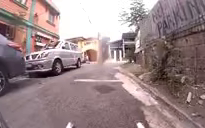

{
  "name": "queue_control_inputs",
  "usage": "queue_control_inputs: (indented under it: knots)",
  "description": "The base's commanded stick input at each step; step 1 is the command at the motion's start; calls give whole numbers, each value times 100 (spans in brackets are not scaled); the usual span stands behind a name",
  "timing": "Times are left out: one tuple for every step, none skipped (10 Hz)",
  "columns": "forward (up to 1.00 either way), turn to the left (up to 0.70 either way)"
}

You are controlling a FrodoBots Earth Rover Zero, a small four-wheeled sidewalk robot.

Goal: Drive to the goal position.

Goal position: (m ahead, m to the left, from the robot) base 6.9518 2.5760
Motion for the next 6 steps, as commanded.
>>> queue_control_inputs:
  knots:
    - [22,0]
    - [22,0]
    - [22,0]
    - [22,0]
    - [22,0]
    - [22,0]
